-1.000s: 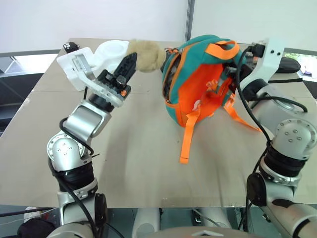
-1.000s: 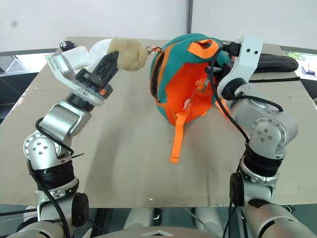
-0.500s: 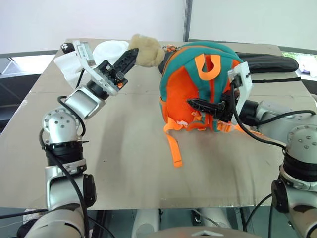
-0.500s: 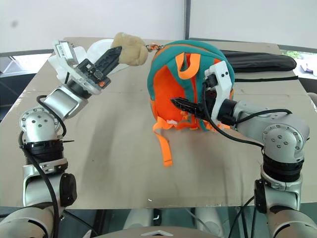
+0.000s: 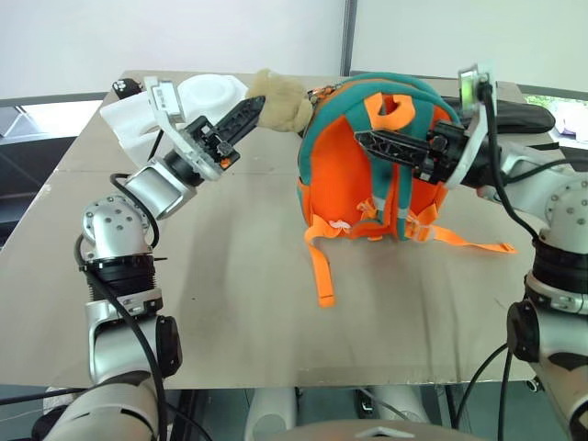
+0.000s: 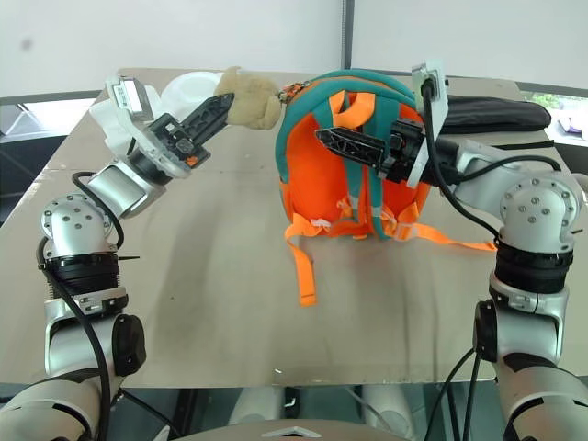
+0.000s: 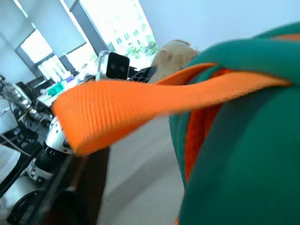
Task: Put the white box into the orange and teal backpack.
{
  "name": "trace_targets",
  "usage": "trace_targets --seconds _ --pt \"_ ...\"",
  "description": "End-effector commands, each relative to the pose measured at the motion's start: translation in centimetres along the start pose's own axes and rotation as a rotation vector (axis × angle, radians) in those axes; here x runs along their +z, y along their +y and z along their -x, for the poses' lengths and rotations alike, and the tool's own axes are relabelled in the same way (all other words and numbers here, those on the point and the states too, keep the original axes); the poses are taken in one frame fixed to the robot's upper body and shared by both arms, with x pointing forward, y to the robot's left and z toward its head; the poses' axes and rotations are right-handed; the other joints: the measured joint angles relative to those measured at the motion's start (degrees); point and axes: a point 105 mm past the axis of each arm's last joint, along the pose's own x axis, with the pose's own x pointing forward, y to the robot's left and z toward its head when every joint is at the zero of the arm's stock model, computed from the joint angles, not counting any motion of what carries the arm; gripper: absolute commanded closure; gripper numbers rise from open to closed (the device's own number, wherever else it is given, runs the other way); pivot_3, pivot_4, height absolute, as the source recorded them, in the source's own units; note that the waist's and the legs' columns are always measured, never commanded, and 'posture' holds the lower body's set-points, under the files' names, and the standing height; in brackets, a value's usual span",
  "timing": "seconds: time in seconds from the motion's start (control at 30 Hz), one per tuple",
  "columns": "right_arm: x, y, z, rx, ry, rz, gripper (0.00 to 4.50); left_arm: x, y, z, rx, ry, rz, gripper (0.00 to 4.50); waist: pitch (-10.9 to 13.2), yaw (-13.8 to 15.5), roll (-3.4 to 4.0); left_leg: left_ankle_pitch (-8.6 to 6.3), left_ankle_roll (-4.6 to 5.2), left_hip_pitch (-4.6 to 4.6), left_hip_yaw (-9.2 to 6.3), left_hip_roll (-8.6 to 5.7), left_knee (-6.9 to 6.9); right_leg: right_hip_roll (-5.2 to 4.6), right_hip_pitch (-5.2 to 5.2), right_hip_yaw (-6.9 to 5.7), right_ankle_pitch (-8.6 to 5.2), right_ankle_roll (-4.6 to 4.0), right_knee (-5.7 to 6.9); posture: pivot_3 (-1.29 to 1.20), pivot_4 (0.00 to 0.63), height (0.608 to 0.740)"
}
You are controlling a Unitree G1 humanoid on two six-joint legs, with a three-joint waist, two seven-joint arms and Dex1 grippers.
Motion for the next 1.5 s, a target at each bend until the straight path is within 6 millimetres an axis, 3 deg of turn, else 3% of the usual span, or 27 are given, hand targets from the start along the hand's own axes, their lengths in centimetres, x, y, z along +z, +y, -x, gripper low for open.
trace_targets --seconds 0.03,0.17,0.53,0.73,0.87,1.13,1.3,1.37,1.43,1.5 --pt "0.6 0.9 -0.8 0.043 0.0 0.055 2.65 1.6 -1.7 -0.4 -0.059 -0.032 -0.054 4.5 0.0 0.0 0.0 0.0 0.0 0.0 -0.02 0.01 0.0 0.01 0.0 -0.01 0.0 0.0 0.0 0.0 0.15 0.74" --pt "0.7 0.5 -1.2 0.012 -0.029 0.072 4.45 1.7 -2.0 -0.3 -0.065 -0.034 -0.06 4.5 0.0 0.0 0.0 0.0 0.0 -0.02 0.01 0.01 -0.01 0.0 -0.02 0.01 0.0 0.0 -0.01 0.0 0.15 0.74" --pt "2.6 -0.8 0.1 -0.185 -0.25 0.069 4.45 3.2 -1.4 3.0 0.045 -0.149 -0.038 4.5 0.0 -0.1 0.0 0.0 -0.01 -0.02 0.02 0.03 -0.01 -0.02 -0.03 0.01 0.0 0.0 0.02 0.0 0.15 0.74" --pt "2.5 -0.7 0.5 -0.238 -0.316 0.031 4.45 1.9 0.9 6.0 0.2 -0.146 -0.023 4.5 0.0 -0.1 0.0 0.0 -0.01 0.0 0.04 0.02 -0.02 -0.04 -0.03 0.01 0.0 0.0 0.03 0.0 0.15 0.74" --pt "2.6 -1.0 0.9 -0.279 -0.343 0.018 4.45 0.0 2.7 7.9 0.322 -0.115 0.01 4.5 0.0 0.0 0.0 0.0 -0.01 -0.01 0.04 0.02 0.0 -0.07 -0.03 -0.01 0.0 0.0 0.04 0.0 0.15 0.74" --pt "4.5 -1.6 2.5 -0.374 -0.448 0.031 4.45 -8.7 8.0 10.7 0.711 0.176 0.02 4.5 0.0 0.2 -0.02 0.0 -0.01 0.01 0.03 0.0 0.0 -0.08 -0.02 -0.01 0.01 -0.01 0.06 0.0 0.15 0.74" --pt "5.2 -1.5 3.6 -0.409 -0.485 0.041 4.45 -10.8 9.2 9.5 0.748 0.243 -0.035 4.5 0.0 0.3 -0.01 0.0 -0.01 0.0 0.04 -0.02 0.02 -0.09 -0.01 -0.01 0.01 -0.01 0.05 0.0 0.15 0.74" --pt "4.7 -1.1 3.9 -0.405 -0.45 0.078 4.45 -10.6 8.9 7.8 0.696 0.231 -0.114 4.5 0.0 0.4 -0.02 0.0 -0.01 0.0 0.03 -0.02 0.01 -0.08 -0.01 -0.02 0.01 -0.01 0.05 0.0 0.15 0.74" --pt "2.3 -0.7 3.7 -0.42 -0.268 0.221 4.45 -9.0 7.4 5.6 0.575 0.11 -0.145 4.5 0.0 1.1 -0.02 0.0 0.0 -0.04 0.03 -0.04 0.01 -0.1 0.0 -0.03 0.01 -0.01 0.01 0.0 0.15 0.74" --pt "-1.0 -0.6 3.8 -0.399 -0.066 0.326 4.45 -7.7 6.1 4.7 0.486 0.04 -0.167 4.5 0.0 1.5 -0.02 -0.01 0.0 -0.11 0.07 -0.07 0.01 -0.15 -0.01 -0.03 0.0 0.0 -0.11 0.0 0.15 0.74"
